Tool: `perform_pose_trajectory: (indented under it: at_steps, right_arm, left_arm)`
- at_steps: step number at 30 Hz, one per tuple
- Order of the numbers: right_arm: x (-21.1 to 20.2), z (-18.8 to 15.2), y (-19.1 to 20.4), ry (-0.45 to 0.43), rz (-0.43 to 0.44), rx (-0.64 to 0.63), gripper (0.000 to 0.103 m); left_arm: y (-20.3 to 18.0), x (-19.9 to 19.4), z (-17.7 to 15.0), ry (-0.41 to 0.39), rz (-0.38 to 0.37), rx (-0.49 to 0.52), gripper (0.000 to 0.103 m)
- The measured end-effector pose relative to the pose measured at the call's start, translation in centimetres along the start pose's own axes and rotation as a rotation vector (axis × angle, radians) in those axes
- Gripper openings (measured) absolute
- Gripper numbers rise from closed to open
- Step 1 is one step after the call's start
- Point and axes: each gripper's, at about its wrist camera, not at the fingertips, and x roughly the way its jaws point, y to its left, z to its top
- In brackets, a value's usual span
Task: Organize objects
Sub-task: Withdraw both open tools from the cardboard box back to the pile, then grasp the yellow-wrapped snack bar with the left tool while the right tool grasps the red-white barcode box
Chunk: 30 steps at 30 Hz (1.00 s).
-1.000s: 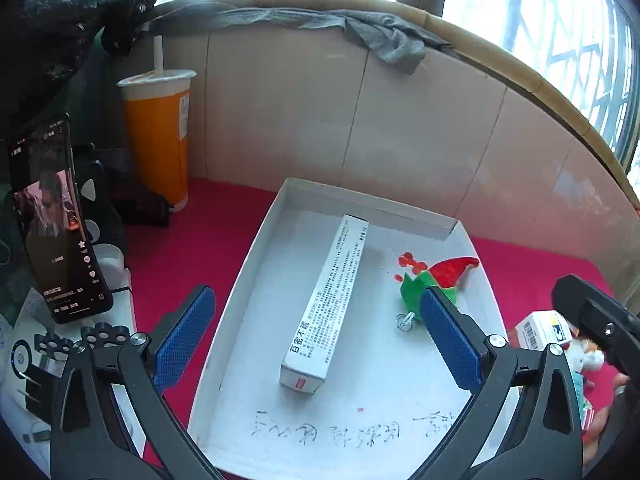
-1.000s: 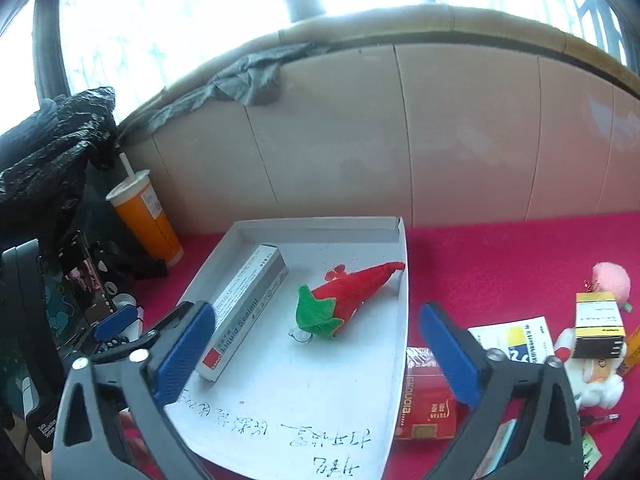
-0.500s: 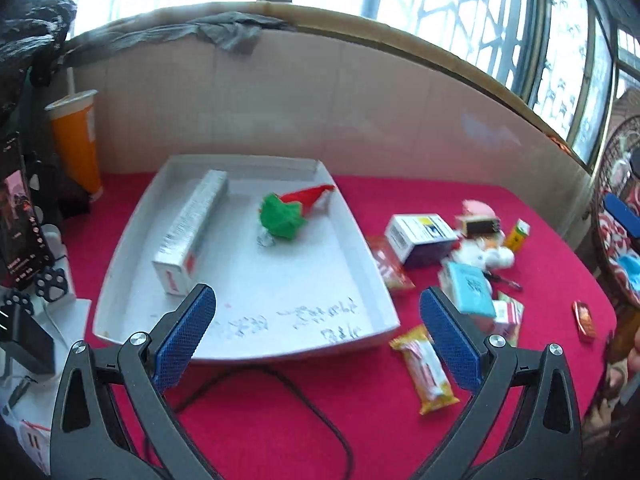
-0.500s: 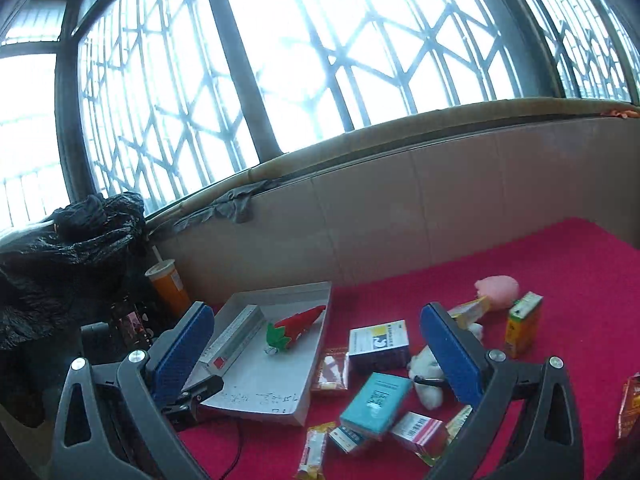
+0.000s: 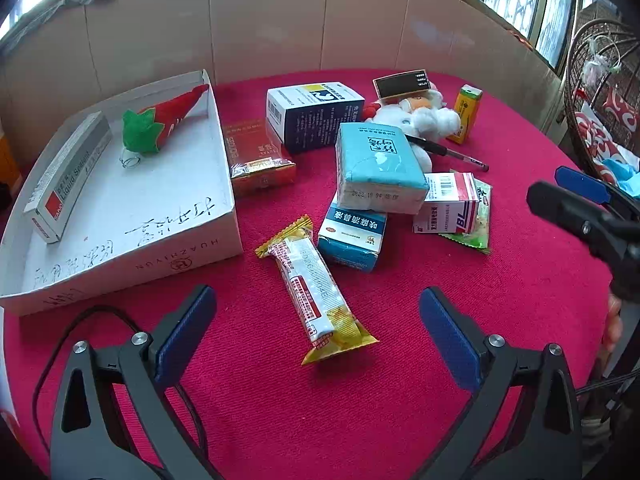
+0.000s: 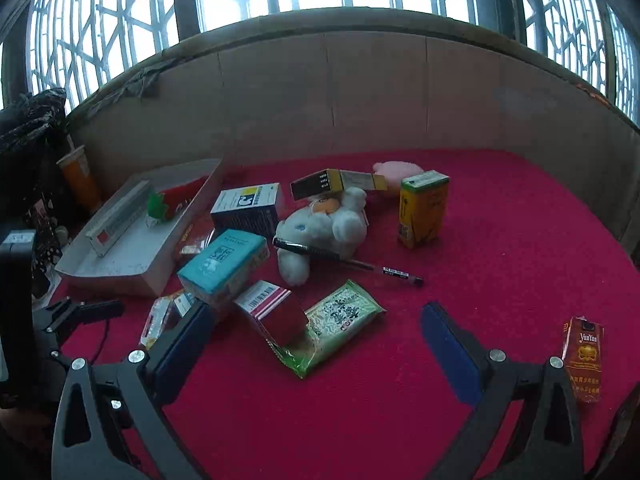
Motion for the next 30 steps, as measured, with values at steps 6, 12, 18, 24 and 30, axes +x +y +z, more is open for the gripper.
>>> perform_pose_trajectory:
  at_steps: [6, 12, 18, 24, 30]
  right_arm:
    - [1.8, -1.0, -0.9, 0.042, 0.028, 0.023, 0.103]
    - [4.3, 0.3, 2.2, 0.041, 0.075, -0.213, 0.087]
    - [7.4, -0.3, 3.0, 0.136, 0.114, -0.238, 0.06]
    - [6.5, -0.8, 3.1, 0.132, 0.127, -0.226, 0.037]
    - [4.0, -1.2, 2.3, 0.095, 0.123, -0.147, 0.035]
  left_arm:
    - [1.5, 0.8, -0.3, 0.015, -0.004, -0.055, 0.078]
    - [1.8, 0.9, -0.7, 0.017, -0.013, -0.05, 0.064]
    - [2.6, 0.7, -0.8, 0.013, 0.0, -0.067, 0.045]
    - [2.7, 0.4, -1.2, 0.006, -0.041, -0.053, 0.024]
    - [2.0, -1.1, -1.8, -0.035, -0.056, -0.031, 0.024]
